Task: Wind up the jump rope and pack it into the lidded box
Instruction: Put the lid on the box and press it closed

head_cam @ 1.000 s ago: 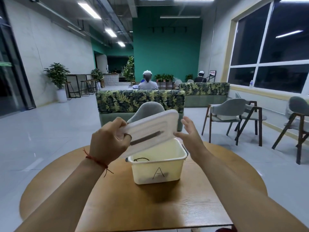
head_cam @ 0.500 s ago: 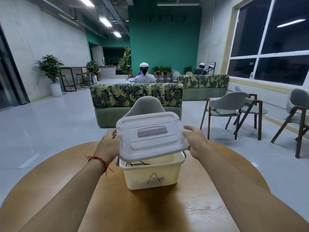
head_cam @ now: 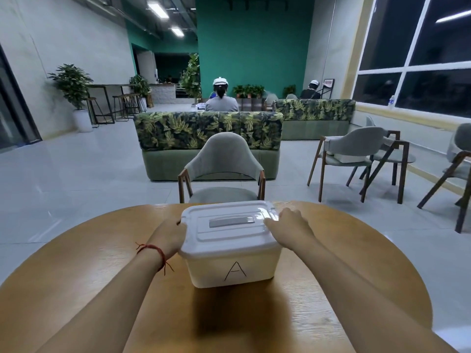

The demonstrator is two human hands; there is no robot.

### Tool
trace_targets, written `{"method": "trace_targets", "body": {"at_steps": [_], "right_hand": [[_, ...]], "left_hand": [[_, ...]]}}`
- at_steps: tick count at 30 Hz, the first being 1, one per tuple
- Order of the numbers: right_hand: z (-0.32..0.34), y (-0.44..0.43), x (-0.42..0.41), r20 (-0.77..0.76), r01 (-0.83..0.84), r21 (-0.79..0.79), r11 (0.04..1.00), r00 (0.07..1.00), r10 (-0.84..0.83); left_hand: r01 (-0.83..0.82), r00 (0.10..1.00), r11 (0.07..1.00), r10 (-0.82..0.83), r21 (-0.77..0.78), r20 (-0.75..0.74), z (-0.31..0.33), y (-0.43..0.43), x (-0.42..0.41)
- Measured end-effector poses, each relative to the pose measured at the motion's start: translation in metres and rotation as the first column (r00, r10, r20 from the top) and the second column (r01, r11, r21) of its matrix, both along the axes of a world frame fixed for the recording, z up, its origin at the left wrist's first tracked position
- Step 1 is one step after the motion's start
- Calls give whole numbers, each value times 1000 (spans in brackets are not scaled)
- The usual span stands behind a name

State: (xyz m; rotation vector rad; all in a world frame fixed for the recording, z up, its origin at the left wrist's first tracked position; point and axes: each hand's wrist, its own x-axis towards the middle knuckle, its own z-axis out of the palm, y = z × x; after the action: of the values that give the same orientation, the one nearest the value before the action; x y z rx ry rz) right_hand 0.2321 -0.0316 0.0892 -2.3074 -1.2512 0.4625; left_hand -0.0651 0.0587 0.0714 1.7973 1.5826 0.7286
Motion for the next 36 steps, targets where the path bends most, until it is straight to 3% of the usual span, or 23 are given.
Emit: {"method": "trace_targets", "body": {"at_steps": [4,6,9,12,16,21,24,27,30,33,36], "right_hand": [[-6,-3,0,123,18,23,1000,992,-21],[-9,-2,2,115,21,28,999,993,-25],[-10,-1,6,-164,63,104,993,985,-45],[-13,-4,5,-456,165,199,966,888,-57],[-20,-2,3,-455,215,252,943,887,-80],[-15,-3,2,-250,196,345,918,962,-111],[-15,-4,-1,-220,177,371,912,971,-99],[-19,-8,-2,-331,200,387,900,941,-66],[-32,-21,-12,-541,322,452,832,840,-31],[-57,-41,-32,-656,443,482,756,754,-24],[-81,-54,-49,-687,444,421,791,725,-41]], "left_hand": [[5,995,999,-2,-36,99,-1,-3,2],[-12,991,997,22,-74,134,2,-7,4],[-88,994,996,89,-15,66,7,-9,8],[-78,996,984,83,159,-24,12,-14,15],[-42,987,976,74,215,-142,16,-15,23],[82,941,975,-7,207,-339,12,-9,25],[126,909,972,-33,198,-415,8,-4,25],[280,896,938,-180,203,-407,8,-5,17],[436,855,890,-364,133,-370,10,-8,3],[362,857,915,-253,175,-449,12,-18,6],[239,828,948,-86,210,-554,15,-42,25]]}}
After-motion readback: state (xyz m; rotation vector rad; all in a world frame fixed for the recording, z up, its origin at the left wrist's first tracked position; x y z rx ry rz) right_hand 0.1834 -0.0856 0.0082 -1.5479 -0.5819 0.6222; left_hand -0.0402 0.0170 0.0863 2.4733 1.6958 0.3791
